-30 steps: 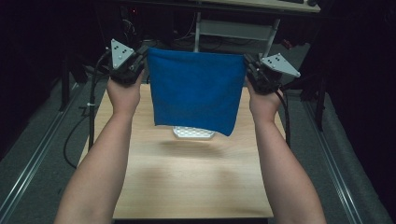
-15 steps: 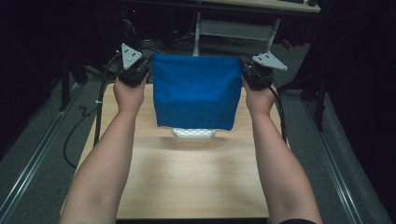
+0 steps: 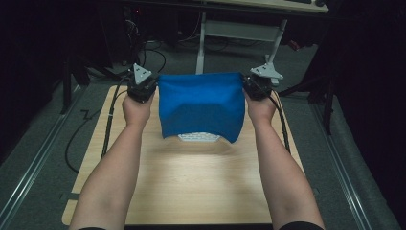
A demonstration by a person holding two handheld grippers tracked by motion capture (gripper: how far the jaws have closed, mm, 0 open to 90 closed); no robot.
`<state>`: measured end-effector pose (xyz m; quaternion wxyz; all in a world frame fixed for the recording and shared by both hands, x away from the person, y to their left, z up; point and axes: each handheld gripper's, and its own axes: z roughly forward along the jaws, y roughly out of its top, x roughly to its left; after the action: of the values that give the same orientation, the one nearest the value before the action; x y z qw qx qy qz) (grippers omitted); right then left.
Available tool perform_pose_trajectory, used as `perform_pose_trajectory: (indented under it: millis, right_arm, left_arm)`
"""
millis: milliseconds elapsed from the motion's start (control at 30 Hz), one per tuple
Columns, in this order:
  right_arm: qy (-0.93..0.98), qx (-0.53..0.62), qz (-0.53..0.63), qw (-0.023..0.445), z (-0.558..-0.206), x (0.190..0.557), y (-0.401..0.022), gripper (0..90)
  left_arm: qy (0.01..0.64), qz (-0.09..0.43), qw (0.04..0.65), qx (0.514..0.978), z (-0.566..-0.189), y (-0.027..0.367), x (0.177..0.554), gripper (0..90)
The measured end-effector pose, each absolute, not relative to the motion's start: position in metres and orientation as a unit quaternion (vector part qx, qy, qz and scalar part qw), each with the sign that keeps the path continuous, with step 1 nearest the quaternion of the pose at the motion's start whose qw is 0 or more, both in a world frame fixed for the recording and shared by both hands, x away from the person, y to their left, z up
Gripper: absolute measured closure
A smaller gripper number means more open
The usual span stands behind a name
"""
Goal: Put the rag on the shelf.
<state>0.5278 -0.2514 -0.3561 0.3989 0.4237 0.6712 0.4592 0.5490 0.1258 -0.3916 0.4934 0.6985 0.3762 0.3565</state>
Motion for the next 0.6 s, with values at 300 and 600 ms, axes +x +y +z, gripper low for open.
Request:
perform_pose_trajectory:
  millis: [300,600]
  right_arm:
    - [0.682,0.442,0.455,0.363,-0.403,0.525,-0.258,88.6]
    - [0.692,0.463,0.442,0.334,-0.444,0.519,-0.262,88.6]
  left_arm:
    - [0.384,0.328,0.472,0.722,-0.436,0.122,0.542,90.0]
    - [0.399,0.290,0.459,0.739,-0.474,0.121,0.533,90.0]
